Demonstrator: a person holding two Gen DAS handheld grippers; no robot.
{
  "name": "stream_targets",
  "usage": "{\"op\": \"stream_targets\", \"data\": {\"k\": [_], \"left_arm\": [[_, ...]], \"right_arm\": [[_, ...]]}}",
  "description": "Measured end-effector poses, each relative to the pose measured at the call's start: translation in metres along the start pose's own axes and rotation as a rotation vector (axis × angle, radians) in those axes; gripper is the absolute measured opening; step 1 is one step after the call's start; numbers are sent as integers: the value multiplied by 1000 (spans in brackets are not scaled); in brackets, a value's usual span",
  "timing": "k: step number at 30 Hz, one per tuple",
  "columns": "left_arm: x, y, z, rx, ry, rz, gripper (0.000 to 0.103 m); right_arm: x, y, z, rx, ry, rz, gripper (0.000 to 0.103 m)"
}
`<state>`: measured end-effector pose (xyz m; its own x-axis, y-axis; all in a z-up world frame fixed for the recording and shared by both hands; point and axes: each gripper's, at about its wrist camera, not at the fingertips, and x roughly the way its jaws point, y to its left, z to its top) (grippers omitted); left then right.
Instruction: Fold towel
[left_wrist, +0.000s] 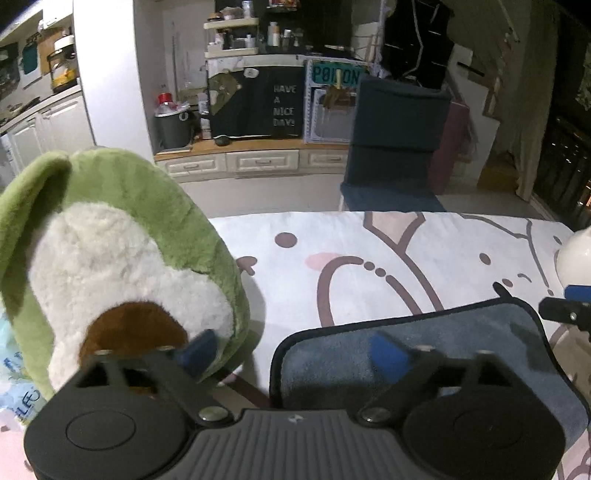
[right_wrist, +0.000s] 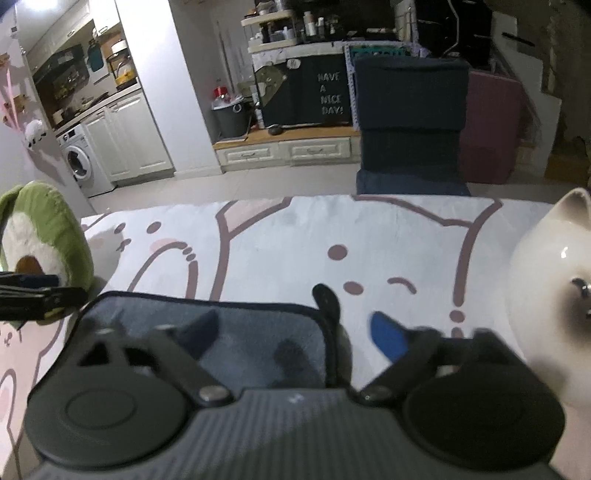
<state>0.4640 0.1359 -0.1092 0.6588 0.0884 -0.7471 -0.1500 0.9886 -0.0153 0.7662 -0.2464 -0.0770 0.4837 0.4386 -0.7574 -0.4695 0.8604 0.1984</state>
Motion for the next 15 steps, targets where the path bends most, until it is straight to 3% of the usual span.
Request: {"op": "stream_targets", "data": {"k": [2, 5, 15], "left_arm": [[-3, -1, 0, -6, -1, 9, 99], [-6, -3, 1, -14, 4, 12, 103], [-22, -10, -6, -14, 3, 8, 103]], "right_arm": [[-1, 0, 0, -10, -8, 1, 103], [-3, 2, -2, -22, -10, -5, 103], [-22, 8, -6, -33, -8, -13, 103]]}}
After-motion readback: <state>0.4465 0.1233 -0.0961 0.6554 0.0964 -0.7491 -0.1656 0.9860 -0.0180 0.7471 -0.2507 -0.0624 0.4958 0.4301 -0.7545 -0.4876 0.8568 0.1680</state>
